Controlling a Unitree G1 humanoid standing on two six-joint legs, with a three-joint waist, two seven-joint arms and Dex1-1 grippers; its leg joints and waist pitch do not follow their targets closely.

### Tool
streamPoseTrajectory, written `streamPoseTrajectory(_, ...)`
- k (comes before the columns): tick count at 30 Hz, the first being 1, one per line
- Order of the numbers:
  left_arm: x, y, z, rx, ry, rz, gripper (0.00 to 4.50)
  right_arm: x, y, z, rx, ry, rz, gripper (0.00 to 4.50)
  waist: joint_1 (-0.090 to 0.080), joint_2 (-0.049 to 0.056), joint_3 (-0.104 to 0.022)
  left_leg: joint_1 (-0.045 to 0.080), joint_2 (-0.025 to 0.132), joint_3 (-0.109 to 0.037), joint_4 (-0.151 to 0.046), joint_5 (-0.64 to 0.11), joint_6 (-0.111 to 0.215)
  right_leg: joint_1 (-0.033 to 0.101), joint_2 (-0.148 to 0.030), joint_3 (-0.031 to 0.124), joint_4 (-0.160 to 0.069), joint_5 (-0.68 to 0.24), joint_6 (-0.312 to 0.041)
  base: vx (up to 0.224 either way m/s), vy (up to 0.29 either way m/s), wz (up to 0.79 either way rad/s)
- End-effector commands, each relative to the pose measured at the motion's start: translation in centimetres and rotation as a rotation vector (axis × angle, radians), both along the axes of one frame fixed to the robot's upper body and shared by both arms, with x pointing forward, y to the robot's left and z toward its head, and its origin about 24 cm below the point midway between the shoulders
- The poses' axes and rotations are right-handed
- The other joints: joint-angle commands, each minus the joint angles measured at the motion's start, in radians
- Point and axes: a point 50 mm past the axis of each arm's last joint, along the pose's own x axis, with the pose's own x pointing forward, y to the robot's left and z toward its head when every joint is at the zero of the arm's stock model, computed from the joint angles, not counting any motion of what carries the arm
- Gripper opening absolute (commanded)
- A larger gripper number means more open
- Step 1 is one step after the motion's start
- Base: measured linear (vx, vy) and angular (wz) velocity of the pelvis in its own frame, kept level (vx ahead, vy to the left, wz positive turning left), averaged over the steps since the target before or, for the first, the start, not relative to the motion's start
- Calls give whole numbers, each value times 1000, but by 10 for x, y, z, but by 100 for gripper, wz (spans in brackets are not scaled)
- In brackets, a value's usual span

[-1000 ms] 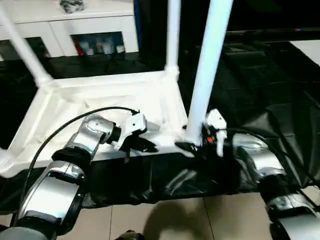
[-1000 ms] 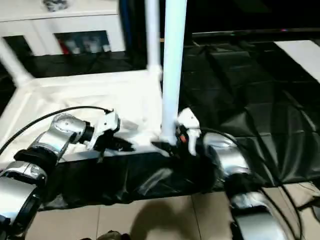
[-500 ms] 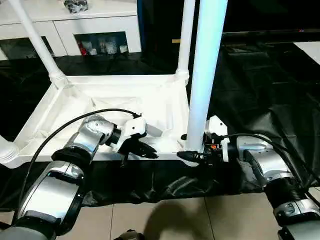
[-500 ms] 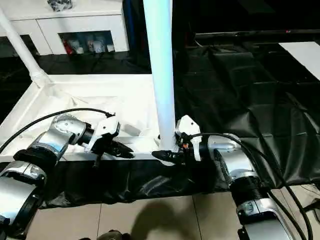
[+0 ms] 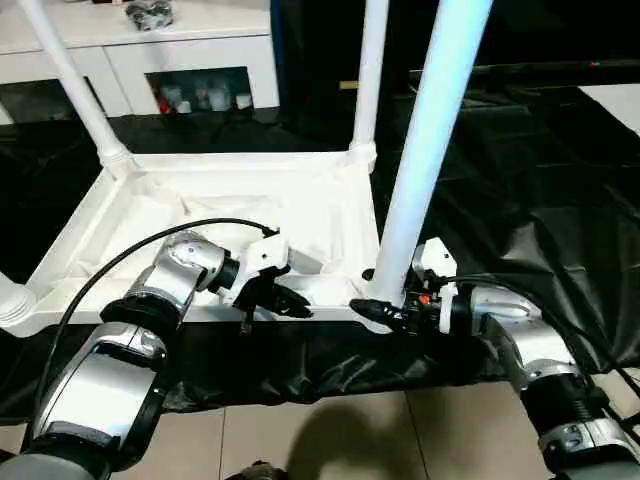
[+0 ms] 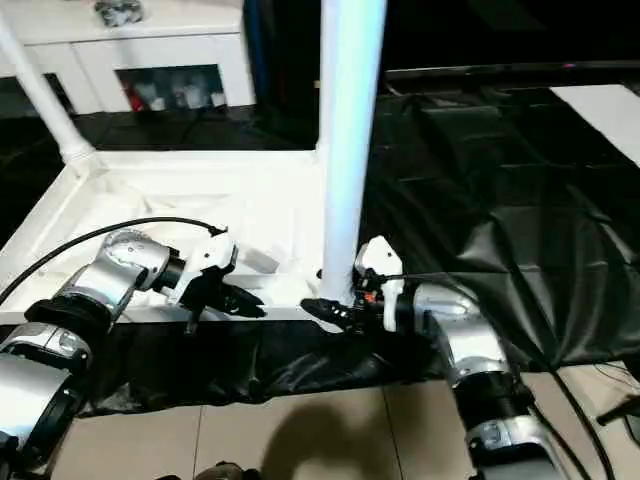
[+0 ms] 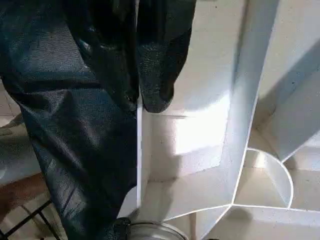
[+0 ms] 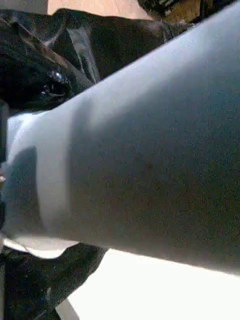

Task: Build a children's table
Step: Rotate leg to tighten

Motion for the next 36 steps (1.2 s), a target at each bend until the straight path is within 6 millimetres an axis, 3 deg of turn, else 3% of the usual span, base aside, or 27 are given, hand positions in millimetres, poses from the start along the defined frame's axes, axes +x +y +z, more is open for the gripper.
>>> streamPoseTrajectory(1,3,-14,8,-81,-33,-3,0,-7,4,-21,-62,69,-33,285,-4,5,-64,38,49,-16,-73,-181,80,37,-54,40,-65,182,-312,0,0,0)
streamPoseTrajectory(2,4,-15,7,-82,-37,9,0,-7,4,-22,-67,66,-47,285,-4,5,-64,38,49,-16,-73,-178,80,37,-54,40,-65,184,-311,0,0,0)
streamPoseTrajectory(3,7,-17,6,-73,-54,58,0,-3,5,-24,-84,48,-103,285,-4,13,-65,38,49,-17,-74,-179,75,36,-54,39,-64,182,-309,0,0,0)
streamPoseTrajectory(5,12,-21,3,-51,-86,149,0,4,6,-29,-108,26,-217,285,-10,9,-59,39,49,-16,-80,-216,53,34,-55,41,-70,136,-306,0,0,0)
streamPoseTrajectory(7,16,-25,3,-51,-113,217,0,9,7,-31,-114,19,-303,284,-19,6,-49,41,44,-15,-90,-293,8,35,-56,45,-83,-6,-291,0,0,0)
streamPoseTrajectory(8,21,-34,3,-73,-141,310,0,18,10,-33,-98,25,-448,282,-22,-8,-47,45,44,-13,-93,-319,-9,34,-57,50,-92,-82,-276,0,0,0)
streamPoseTrajectory(9,24,-42,3,-94,-151,373,0,24,14,-34,-77,39,-544,282,-23,-2,-45,48,44,-14,-93,-331,-16,32,-60,52,-92,-115,-276,0,0,0)
streamPoseTrajectory(10,25,-48,3,-107,-153,403,0,28,16,-34,-61,49,-598,282,-28,-6,-45,51,46,-16,-98,-343,-30,28,-60,55,-99,-161,-266,0,0,0)
streamPoseTrajectory(11,26,-58,2,-124,-158,453,0,33,21,-34,-35,72,-684,282,-28,-4,-48,52,45,-17,-96,-338,-32,28,-60,55,-96,-161,-265,0,0,0)
streamPoseTrajectory(12,27,-63,2,-134,-165,479,0,35,24,-34,-21,85,-725,282,-32,-3,-48,52,45,-16,-97,-318,-28,26,-56,58,-97,-128,-265,0,0,0)
streamPoseTrajectory(13,27,-69,2,-149,-165,501,0,38,28,-34,-4,102,-774,282,-34,-12,-50,47,43,-13,-95,-284,-12,29,-52,60,-95,-73,-266,0,0,0)
streamPoseTrajectory(17,23,-86,2,-174,-174,501,0,45,42,-31,47,147,-865,281,-36,-7,-60,38,36,-11,-80,-150,76,35,-50,55,-80,118,-276,0,0,0)
streamPoseTrajectory(18,23,-88,2,-176,-175,499,0,46,44,-30,47,148,-867,281,-35,-6,-60,37,36,-10,-78,-141,87,35,-51,54,-79,134,-277,0,0,0)
streamPoseTrajectory(19,22,-90,1,-178,-179,496,0,47,47,-30,40,143,-871,281,-34,-15,-62,35,35,-9,-75,-124,106,37,-52,54,-76,150,-281,0,0,0)
streamPoseTrajectory(20,22,-90,1,-179,-179,495,0,47,47,-30,39,143,-871,281,-33,-13,-60,35,35,-7,-74,-127,117,34,-52,54,-80,139,-279,0,0,0)
streamPoseTrajectory(23,22,-89,1,-171,-191,508,0,49,53,-28,13,117,-873,281,-35,-15,-57,38,38,-7,-79,-154,114,33,-51,53,-83,95,-279,0,0,0)
streamPoseTrajectory(26,22,-87,-1,-160,-200,512,0,50,53,-28,20,121,-884,281,-38,-11,-53,41,41,-7,-87,-216,85,31,-50,55,-92,14,-272,0,0,0)
streamPoseTrajectory(31,20,-88,-2,-164,-196,502,0,51,52,-27,35,123,-892,281,-41,-12,-55,39,41,-6,-87,-196,88,31,-50,56,-89,57,-272,0,0,0)
streamPoseTrajectory(32,19,-88,-2,-172,-193,492,0,52,51,-25,55,116,-896,337,-41,-11,-55,40,41,-5,-87,-200,90,30,-51,56,-91,50,-273,0,0,0)
streamPoseTrajectory(36,19,-87,-2,-181,-193,474,0,54,51,-20,106,104,-877,369,-42,-11,-53,39,42,-5,-90,-227,88,29,-51,58,-94,19,-270,0,0,0)
